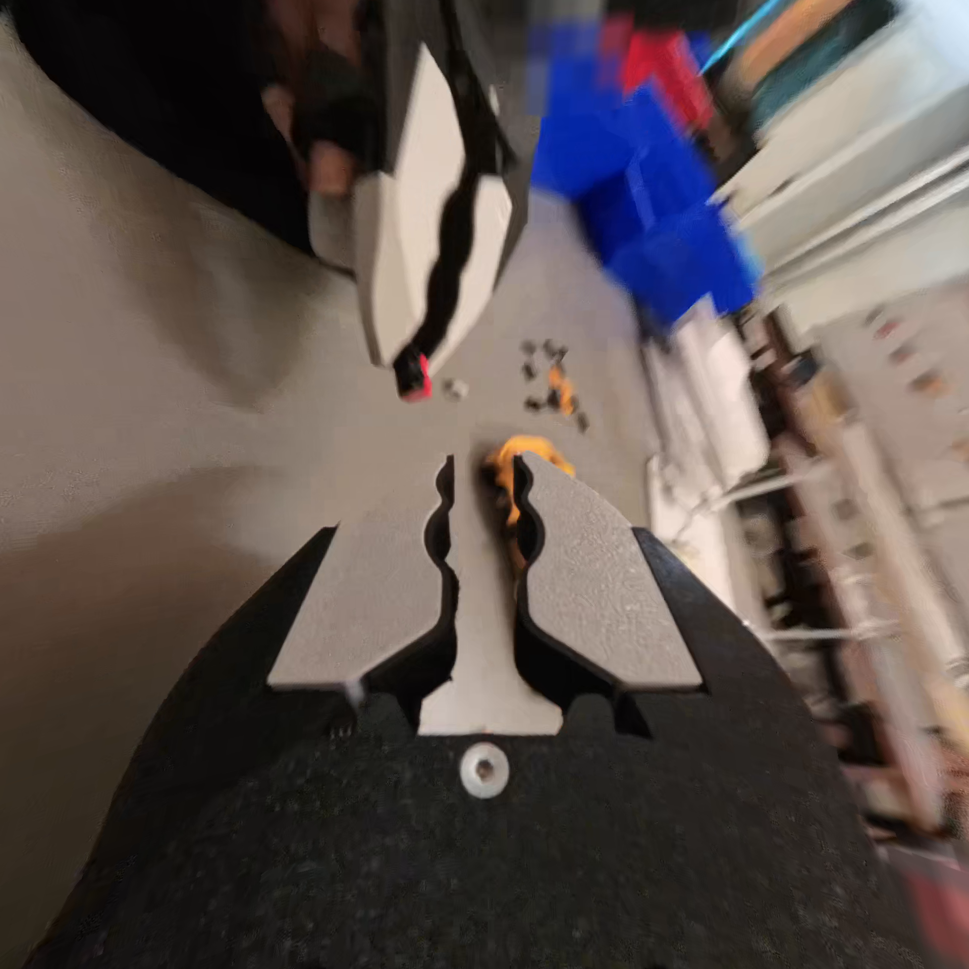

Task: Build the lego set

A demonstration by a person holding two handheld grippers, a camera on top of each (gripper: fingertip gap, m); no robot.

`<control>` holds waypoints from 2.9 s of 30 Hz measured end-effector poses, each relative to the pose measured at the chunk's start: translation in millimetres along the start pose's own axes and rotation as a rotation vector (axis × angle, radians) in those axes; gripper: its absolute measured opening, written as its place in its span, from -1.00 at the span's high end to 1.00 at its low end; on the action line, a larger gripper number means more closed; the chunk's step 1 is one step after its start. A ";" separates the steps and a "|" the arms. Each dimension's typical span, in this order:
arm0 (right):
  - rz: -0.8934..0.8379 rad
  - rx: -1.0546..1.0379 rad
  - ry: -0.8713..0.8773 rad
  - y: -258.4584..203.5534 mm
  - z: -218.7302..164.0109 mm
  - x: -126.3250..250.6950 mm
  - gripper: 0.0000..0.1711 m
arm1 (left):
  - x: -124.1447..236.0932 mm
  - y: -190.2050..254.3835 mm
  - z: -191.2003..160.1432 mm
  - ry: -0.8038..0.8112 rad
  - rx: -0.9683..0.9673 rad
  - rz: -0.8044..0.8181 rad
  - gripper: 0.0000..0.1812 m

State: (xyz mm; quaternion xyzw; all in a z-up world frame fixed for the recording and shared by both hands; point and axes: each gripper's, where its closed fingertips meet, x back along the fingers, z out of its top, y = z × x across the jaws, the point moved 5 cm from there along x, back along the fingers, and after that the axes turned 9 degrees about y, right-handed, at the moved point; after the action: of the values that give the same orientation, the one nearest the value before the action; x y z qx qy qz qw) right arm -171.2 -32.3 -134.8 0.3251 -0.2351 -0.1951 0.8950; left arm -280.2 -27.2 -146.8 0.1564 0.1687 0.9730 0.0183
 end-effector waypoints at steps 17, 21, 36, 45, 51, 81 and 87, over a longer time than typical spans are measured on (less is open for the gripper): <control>0.278 -0.117 -0.024 -26.9 -7.8 -14.0 0.86 | -29.4 -14.8 -5.2 -0.182 0.426 -0.153 0.87; 0.472 -0.309 -0.123 -26.5 -11.8 -11.2 0.86 | -23.6 -17.5 -1.2 -0.167 0.306 -0.105 0.70; 0.676 -0.407 -0.310 -34.4 -22.3 -30.8 0.80 | 1.4 -39.1 25.9 0.145 -0.219 0.220 1.00; 0.531 -0.481 -0.169 -12.5 -16.7 -16.5 0.69 | 12.1 -47.7 30.6 0.224 -0.176 0.276 1.00; 0.312 -0.537 -0.059 16.6 -21.9 -5.1 0.65 | 14.1 -47.0 36.3 0.301 -0.274 0.299 1.00; 0.483 -0.316 -0.373 12.5 -13.2 -113.9 0.68 | 99.8 -99.2 38.7 0.302 -0.139 0.724 1.00; 0.526 -0.369 -0.506 6.3 -16.4 -131.7 0.77 | 100.5 -96.4 35.0 0.248 -0.151 0.695 1.00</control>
State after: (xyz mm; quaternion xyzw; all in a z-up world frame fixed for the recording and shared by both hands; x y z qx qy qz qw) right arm -268.1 46.3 -180.3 0.0294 -0.4841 -0.0722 0.8715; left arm -366.5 83.8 -117.7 0.0833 0.0343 0.9423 -0.3223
